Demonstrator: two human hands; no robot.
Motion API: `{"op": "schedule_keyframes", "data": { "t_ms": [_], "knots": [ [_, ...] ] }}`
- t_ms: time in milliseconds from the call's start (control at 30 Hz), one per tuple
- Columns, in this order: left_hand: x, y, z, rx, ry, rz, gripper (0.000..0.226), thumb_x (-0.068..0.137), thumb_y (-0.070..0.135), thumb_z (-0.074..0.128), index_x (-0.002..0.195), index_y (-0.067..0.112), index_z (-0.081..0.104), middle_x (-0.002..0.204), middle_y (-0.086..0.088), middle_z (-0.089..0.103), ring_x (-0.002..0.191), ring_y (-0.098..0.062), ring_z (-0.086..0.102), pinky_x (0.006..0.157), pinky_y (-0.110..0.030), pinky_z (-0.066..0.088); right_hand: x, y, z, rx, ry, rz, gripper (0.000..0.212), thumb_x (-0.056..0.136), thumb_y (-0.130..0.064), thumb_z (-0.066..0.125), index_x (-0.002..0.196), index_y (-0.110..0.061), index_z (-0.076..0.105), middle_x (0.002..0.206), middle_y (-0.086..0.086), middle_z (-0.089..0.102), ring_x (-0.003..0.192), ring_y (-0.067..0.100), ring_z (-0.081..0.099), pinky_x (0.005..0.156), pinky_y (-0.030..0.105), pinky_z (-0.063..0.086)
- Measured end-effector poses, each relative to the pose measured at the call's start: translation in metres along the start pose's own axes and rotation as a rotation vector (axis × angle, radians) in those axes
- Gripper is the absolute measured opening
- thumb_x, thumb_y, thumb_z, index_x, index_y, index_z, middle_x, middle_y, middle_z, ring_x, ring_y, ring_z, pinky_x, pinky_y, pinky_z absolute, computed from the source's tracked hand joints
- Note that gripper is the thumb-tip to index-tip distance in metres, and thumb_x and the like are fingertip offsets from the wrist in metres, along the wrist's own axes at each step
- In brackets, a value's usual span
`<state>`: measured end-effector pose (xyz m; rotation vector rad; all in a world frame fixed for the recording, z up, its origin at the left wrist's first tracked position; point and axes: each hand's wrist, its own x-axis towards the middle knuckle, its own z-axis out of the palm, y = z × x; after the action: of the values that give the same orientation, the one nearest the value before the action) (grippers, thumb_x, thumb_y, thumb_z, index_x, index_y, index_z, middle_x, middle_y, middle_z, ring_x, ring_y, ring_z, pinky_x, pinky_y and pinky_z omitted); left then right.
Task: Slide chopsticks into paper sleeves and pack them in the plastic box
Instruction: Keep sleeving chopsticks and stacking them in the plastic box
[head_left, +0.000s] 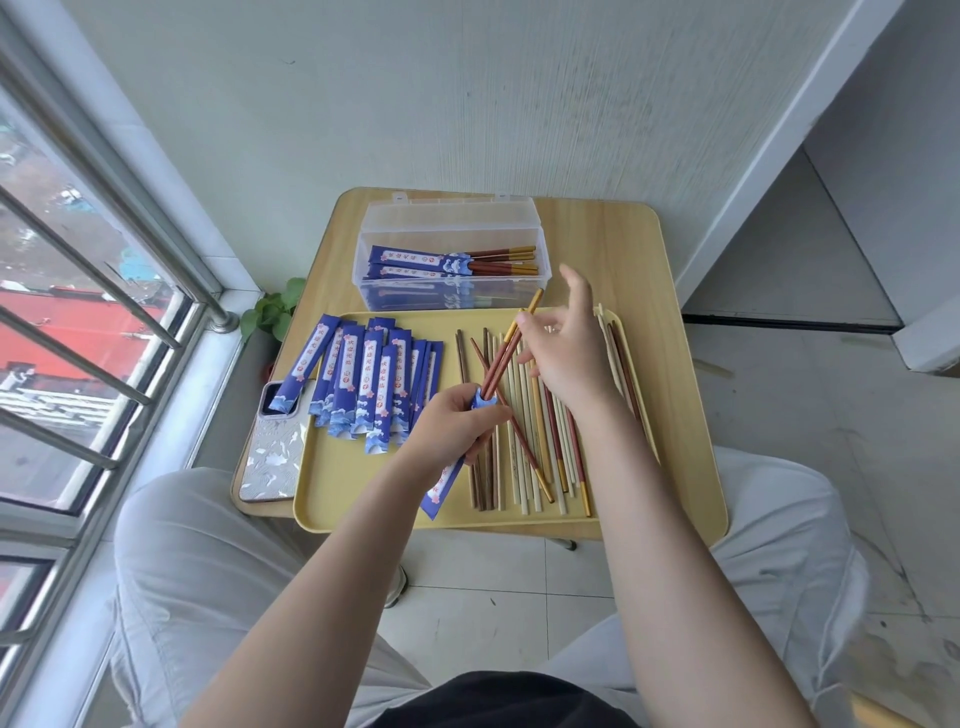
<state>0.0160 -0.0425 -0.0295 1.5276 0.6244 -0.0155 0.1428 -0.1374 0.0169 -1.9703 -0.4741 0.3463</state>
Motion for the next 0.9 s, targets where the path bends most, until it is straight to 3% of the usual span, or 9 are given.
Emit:
{"op": "schedule_keyframes", "data": {
  "t_ms": [100,167,333,433,500,567,667,767,900],
  "knots": [
    [-0.002,0.003,0.003,0.008,-0.005,-0.007,0.023,0.093,0.011,0.065,0.075,0.013,0.05,0.052,0.001,0.047,0.041,-0.012,0.039,0.045,-0.025,0.039,0.002,0.005,0.004,-0.093,-0.02,-0.058,0.041,0.101,-0.023,0.055,0.142,-0.026,0.05,0.109,0.0,0.067,0.078,0.016,0.07,0.072,0.041,0.061],
    [-0.001,0.006,0.005,0.007,0.02,-0.014,0.022,0.092,0.012,0.065,0.076,0.013,0.05,0.053,0.0,0.047,0.041,-0.013,0.037,0.043,-0.025,0.037,0.0,0.007,0.008,-0.094,-0.047,-0.066,0.031,0.102,-0.021,0.052,0.132,-0.023,0.06,0.106,0.001,0.068,0.077,0.015,0.071,0.074,0.043,0.061],
    [0.004,0.013,-0.001,0.133,0.082,0.01,0.019,0.09,0.018,0.069,0.079,0.012,0.054,0.057,-0.002,0.047,0.044,-0.014,0.039,0.043,-0.027,0.037,0.003,0.001,0.003,0.063,-0.009,-0.013,0.026,0.102,-0.02,0.054,0.124,-0.015,0.068,0.092,-0.006,0.068,0.067,0.018,0.072,0.063,0.035,0.062],
    [0.012,0.032,-0.006,0.346,0.169,0.096,0.018,0.087,0.027,0.072,0.083,0.019,0.056,0.065,0.004,0.052,0.053,-0.012,0.047,0.05,-0.025,0.041,0.013,-0.005,-0.002,0.268,0.058,0.072,0.016,0.099,-0.015,0.061,0.111,-0.014,0.07,0.088,0.0,0.072,0.063,0.023,0.072,0.062,0.035,0.061],
    [0.021,0.053,-0.014,0.492,0.261,0.174,0.025,0.085,0.034,0.074,0.102,0.024,0.058,0.079,0.008,0.06,0.066,-0.011,0.057,0.058,-0.027,0.048,0.025,-0.012,-0.005,0.424,0.111,0.123,0.011,0.098,-0.011,0.062,0.107,-0.011,0.069,0.09,0.009,0.072,0.062,0.024,0.072,0.058,0.031,0.06],
    [0.033,0.07,-0.024,0.617,0.348,0.296,0.054,0.081,0.041,0.075,0.128,0.025,0.052,0.109,0.005,0.062,0.095,-0.016,0.062,0.081,-0.034,0.053,0.037,-0.019,-0.009,0.565,0.182,0.177,0.009,0.097,-0.009,0.063,0.106,-0.008,0.067,0.092,0.013,0.071,0.062,0.023,0.072,0.059,0.028,0.059],
    [0.047,0.084,-0.036,0.706,0.497,0.471,0.076,0.078,0.048,0.064,0.144,0.019,0.042,0.14,-0.002,0.048,0.129,-0.022,0.045,0.111,-0.044,0.034,0.058,-0.021,-0.015,0.723,0.286,0.253,0.013,0.099,-0.008,0.06,0.112,-0.005,0.062,0.092,0.013,0.07,0.071,0.026,0.074,0.068,0.032,0.062],
    [0.064,0.082,-0.047,0.701,0.54,0.422,0.071,0.088,0.039,0.06,0.15,0.013,0.035,0.15,-0.005,0.041,0.141,-0.023,0.034,0.119,-0.045,0.027,0.08,-0.016,-0.012,0.778,0.342,0.295,0.017,0.1,-0.007,0.057,0.116,-0.002,0.059,0.098,0.016,0.07,0.08,0.03,0.076,0.073,0.034,0.063],
    [0.091,0.069,-0.069,0.843,0.47,0.275,0.076,0.094,0.039,0.057,0.156,0.013,0.022,0.162,-0.005,0.025,0.151,-0.023,0.017,0.124,-0.043,0.016,0.107,-0.012,0.007,0.721,0.373,0.305,0.016,0.1,-0.006,0.056,0.115,-0.002,0.06,0.096,0.017,0.07,0.075,0.026,0.075,0.071,0.033,0.063]
  ]
}}
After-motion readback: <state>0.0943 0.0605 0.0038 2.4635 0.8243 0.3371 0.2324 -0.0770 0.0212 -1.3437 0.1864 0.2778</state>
